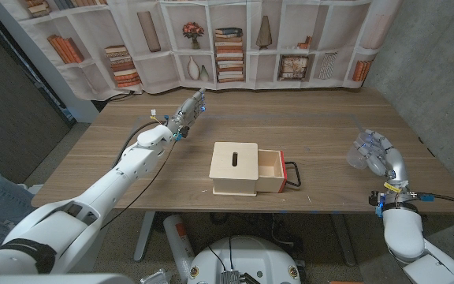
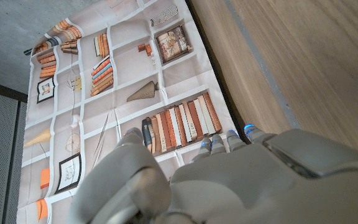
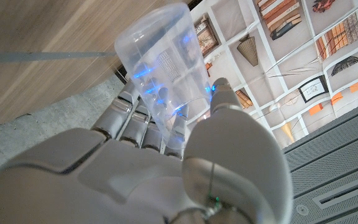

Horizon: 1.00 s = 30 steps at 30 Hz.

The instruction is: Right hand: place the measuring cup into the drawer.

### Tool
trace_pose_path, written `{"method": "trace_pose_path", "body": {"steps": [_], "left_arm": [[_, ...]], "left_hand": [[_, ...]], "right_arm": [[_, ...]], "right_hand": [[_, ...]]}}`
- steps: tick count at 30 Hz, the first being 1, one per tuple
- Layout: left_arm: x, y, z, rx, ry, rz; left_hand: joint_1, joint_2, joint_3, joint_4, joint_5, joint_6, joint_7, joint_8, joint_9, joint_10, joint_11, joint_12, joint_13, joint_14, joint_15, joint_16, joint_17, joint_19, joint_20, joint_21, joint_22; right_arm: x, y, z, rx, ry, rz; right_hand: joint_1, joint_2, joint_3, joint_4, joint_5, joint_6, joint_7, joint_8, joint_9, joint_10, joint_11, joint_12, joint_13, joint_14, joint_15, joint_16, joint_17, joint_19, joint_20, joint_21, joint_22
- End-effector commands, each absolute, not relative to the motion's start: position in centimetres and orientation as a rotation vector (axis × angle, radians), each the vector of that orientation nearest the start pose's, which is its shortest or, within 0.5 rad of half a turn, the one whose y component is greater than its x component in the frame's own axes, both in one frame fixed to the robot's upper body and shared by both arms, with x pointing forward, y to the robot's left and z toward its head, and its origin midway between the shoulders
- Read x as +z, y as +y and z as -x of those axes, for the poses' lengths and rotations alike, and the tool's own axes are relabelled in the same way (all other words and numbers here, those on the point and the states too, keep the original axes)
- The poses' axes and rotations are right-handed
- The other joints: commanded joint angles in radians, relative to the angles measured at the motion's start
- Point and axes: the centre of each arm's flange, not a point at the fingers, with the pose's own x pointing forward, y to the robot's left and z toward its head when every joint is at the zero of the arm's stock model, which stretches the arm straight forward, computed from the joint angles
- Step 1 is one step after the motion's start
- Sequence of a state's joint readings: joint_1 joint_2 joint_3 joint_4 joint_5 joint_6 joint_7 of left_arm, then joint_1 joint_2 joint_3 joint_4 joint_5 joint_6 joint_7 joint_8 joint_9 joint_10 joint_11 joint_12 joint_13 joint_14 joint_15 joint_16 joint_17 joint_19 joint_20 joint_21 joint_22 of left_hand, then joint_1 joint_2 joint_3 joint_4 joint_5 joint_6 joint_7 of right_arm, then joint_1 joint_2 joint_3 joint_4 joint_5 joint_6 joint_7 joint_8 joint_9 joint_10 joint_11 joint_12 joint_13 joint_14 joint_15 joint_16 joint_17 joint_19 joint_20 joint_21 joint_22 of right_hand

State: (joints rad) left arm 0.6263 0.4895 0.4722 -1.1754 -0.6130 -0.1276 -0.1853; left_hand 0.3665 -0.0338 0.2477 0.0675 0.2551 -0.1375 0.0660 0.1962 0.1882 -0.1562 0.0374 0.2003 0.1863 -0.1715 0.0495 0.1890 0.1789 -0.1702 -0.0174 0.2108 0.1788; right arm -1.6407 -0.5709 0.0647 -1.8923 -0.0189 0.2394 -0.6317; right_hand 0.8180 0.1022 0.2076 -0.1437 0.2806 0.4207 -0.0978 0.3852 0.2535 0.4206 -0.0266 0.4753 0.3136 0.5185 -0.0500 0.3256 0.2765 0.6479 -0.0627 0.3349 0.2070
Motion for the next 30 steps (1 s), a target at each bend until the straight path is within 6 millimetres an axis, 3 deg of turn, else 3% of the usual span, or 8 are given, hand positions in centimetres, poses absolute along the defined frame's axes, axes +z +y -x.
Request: {"method": "trace_pose_path", "body": {"steps": [1,18,23,30], "left_arm": [[1.9,25.1,-69.0,-0.371,-0.488,-0.104],[1.8,25.3,-68.4,-0.359,-0.486,-0.112],[1.9,25.3,-68.2,-0.358,-0.485,-0.117],[2.0,25.3,-68.1,-0.357,-0.489,-0.121]], "left_hand": [[0.004,0.009,-0.001,-0.002,-0.001,0.004,0.000,0.005,0.003,-0.004,-0.002,0.003,0.002,-0.035,0.008,-0.001,0.005,-0.049,0.005,-0.003,0.006],[0.005,0.010,-0.003,-0.002,-0.002,0.005,0.000,0.004,0.003,-0.004,-0.001,0.003,0.002,-0.036,0.008,-0.002,0.005,-0.048,0.004,-0.003,0.006],[0.005,0.011,-0.004,-0.002,-0.002,0.005,0.000,0.004,0.003,-0.004,-0.001,0.004,0.002,-0.037,0.008,-0.002,0.005,-0.049,0.005,-0.003,0.006],[0.006,0.011,-0.004,-0.003,-0.002,0.004,0.000,0.004,0.003,-0.004,-0.001,0.004,0.002,-0.037,0.007,-0.002,0.005,-0.049,0.004,-0.003,0.006]], "right_arm": [[-13.1,-39.2,-45.3,-0.417,-0.690,0.354],[-11.8,-39.1,-45.5,-0.350,-0.743,0.355],[-11.7,-38.9,-45.6,-0.333,-0.758,0.364],[-11.2,-38.2,-45.8,-0.297,-0.775,0.372]], "right_hand": [[0.024,0.021,0.010,0.001,-0.008,0.016,0.011,0.008,0.005,0.051,-0.026,0.006,0.003,0.014,-0.100,0.004,0.004,0.014,-0.004,0.007,0.005],[0.031,0.024,0.018,0.001,-0.035,0.042,0.005,0.017,0.010,0.072,-0.039,0.012,0.008,0.034,-0.104,0.004,0.003,0.023,-0.012,0.016,0.007],[0.070,0.021,0.034,-0.020,-0.042,0.042,0.000,0.016,0.012,0.072,-0.045,0.011,0.010,0.035,-0.109,-0.001,0.000,0.025,-0.018,0.019,0.007],[0.058,0.015,0.028,-0.010,-0.050,0.050,0.003,0.018,0.013,0.080,-0.035,0.013,0.011,0.037,-0.110,-0.001,0.001,0.027,-0.020,0.022,0.008]]}}
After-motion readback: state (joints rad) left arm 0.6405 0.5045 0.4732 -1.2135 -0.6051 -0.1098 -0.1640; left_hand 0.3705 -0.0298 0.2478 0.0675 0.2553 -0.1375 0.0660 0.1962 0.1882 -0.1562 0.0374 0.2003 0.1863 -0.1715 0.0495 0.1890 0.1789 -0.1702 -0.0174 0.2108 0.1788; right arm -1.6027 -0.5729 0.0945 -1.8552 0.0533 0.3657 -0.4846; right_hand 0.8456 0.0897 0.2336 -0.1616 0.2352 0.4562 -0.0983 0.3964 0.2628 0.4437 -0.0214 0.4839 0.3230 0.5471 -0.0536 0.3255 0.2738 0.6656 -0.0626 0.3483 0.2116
